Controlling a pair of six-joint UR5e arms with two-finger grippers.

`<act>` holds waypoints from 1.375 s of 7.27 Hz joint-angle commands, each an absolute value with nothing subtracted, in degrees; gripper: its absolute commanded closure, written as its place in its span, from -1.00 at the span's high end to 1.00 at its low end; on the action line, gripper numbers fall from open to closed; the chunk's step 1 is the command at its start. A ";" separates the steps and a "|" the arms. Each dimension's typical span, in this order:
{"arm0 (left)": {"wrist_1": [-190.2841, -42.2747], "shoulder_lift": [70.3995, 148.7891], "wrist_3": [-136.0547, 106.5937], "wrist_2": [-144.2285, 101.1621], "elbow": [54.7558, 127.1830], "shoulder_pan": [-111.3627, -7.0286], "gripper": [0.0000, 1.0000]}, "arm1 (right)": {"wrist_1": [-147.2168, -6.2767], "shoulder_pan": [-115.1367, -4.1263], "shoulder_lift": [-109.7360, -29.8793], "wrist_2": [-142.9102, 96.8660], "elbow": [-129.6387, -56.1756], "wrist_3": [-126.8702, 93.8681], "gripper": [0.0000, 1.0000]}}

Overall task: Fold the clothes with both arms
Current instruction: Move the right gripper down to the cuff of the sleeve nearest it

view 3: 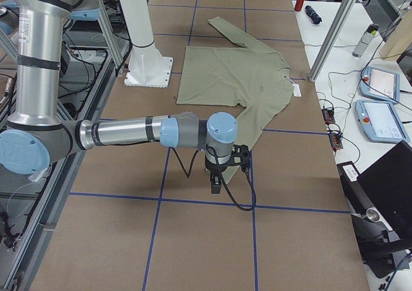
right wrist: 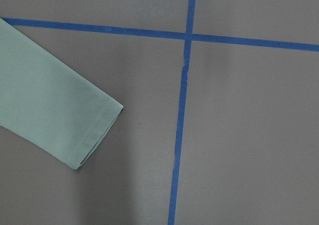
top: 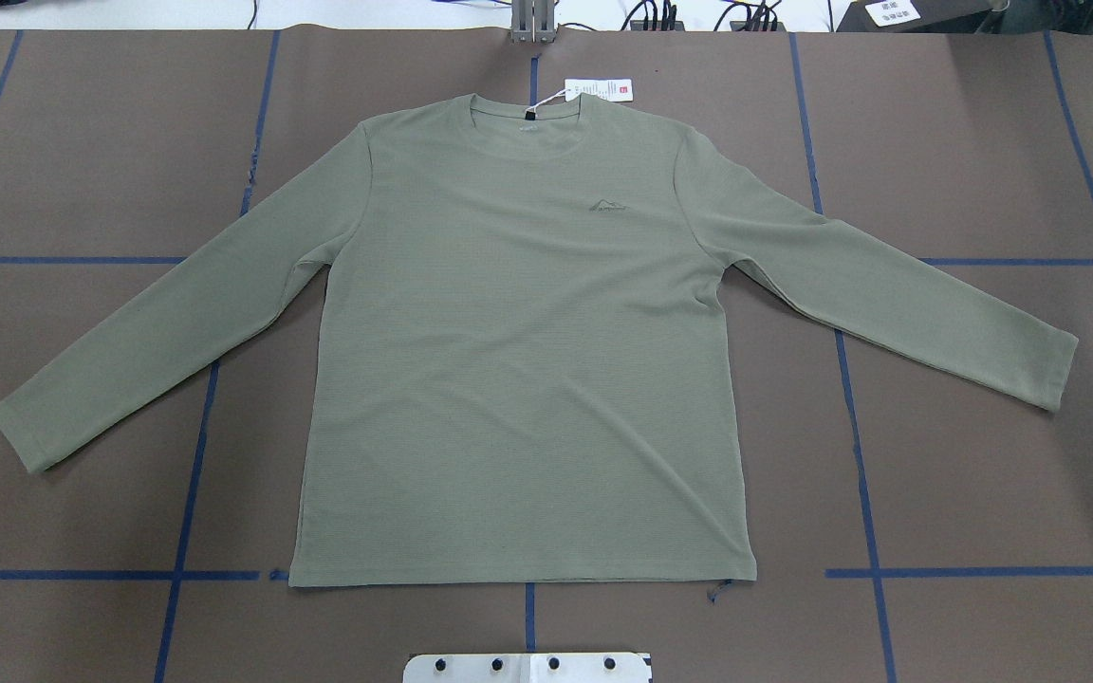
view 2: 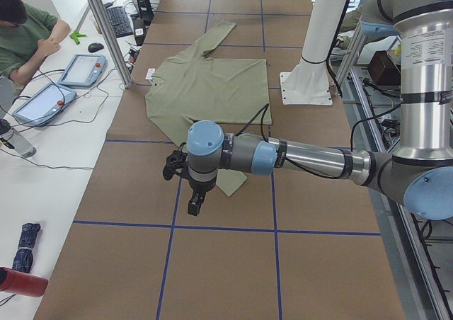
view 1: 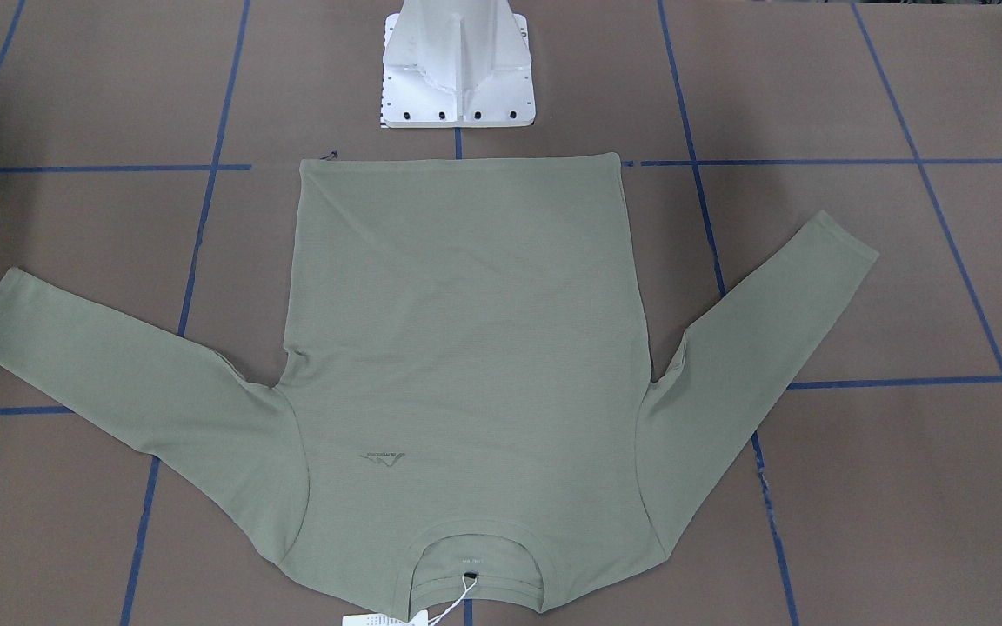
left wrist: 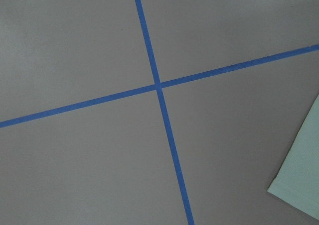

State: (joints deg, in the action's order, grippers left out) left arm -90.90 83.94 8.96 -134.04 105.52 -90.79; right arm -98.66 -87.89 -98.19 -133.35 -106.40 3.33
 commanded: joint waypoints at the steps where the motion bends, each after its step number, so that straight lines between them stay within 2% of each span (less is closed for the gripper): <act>1: -90.79 83.76 8.88 -133.77 111.23 -90.88 1.00 | -98.18 -87.72 -96.95 -133.33 -107.57 3.25 1.00; 2: -90.88 83.59 8.44 -133.94 113.01 -90.88 1.00 | -98.00 -87.71 -95.55 -133.42 -110.10 2.82 1.00; 3: -94.10 86.80 8.35 -133.95 111.46 -90.88 1.00 | -94.95 -87.71 -95.19 -133.07 -111.34 2.64 1.00; 5: -105.07 87.27 8.35 -134.21 108.40 -90.97 1.00 | -87.82 -87.89 -96.06 -137.16 -109.52 2.46 1.00; 7: -109.67 87.10 8.44 -134.47 105.74 -90.97 1.00 | -86.41 -88.07 -96.07 -137.55 -109.51 2.81 1.00; 9: -109.78 86.92 8.61 -134.47 105.91 -91.05 1.00 | -74.87 -84.85 -97.81 -137.20 -106.89 -14.03 0.99; 10: -109.78 86.92 8.61 -134.56 106.00 -91.05 1.00 | -61.57 -81.60 -100.78 -133.80 -104.44 -24.76 0.97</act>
